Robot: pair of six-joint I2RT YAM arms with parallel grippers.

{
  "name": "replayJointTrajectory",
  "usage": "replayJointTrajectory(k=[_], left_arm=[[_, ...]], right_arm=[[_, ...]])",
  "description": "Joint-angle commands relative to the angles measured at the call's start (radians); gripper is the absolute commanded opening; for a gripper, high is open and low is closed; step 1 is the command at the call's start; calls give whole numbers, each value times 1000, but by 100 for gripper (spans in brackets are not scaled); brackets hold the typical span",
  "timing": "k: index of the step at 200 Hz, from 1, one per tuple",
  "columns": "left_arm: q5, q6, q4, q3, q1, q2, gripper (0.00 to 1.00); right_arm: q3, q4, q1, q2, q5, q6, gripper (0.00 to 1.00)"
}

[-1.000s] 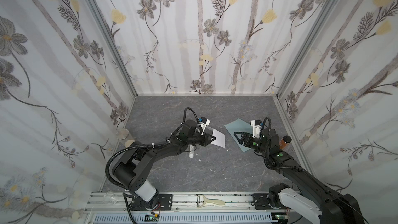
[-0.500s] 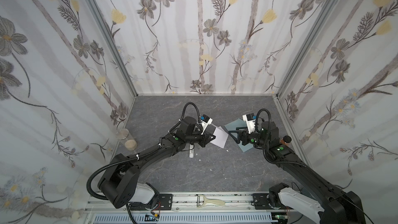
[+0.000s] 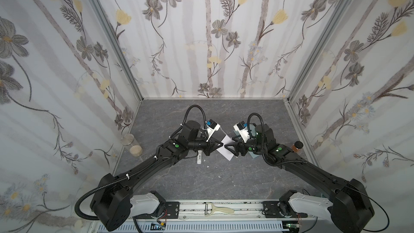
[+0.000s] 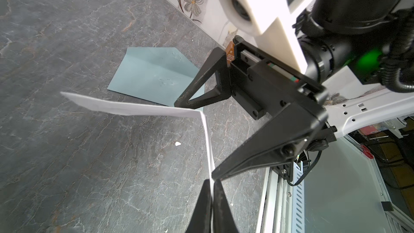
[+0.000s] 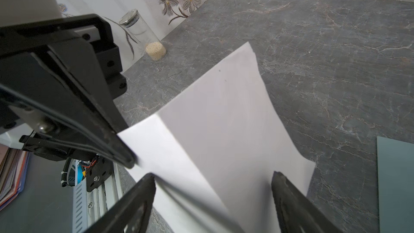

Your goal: Place the letter into the envelope and seal it

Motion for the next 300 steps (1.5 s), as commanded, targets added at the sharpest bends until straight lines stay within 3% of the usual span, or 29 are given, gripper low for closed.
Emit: replayJointTrajectory(k=[1, 44, 80, 128, 262, 300], left_arm=[[-22, 48, -22, -9, 2, -34, 0], [-2, 65, -36, 4, 3, -32, 0], [23, 76, -43, 14, 7, -30, 0], [66, 85, -51, 15, 16, -27, 0], [120, 84, -58, 56, 54, -12, 0], [132, 79, -56, 65, 56, -5, 0]], right_arm=[[4, 1, 1, -5, -32, -34, 82], [-31, 55, 11, -20, -81, -8, 77], [-32, 73, 16, -22, -57, -14, 83], [-24, 87, 18, 13, -58, -34, 85], [-58, 168, 63, 61, -87, -14, 77], [-61, 204, 67, 73, -78, -1, 63]])
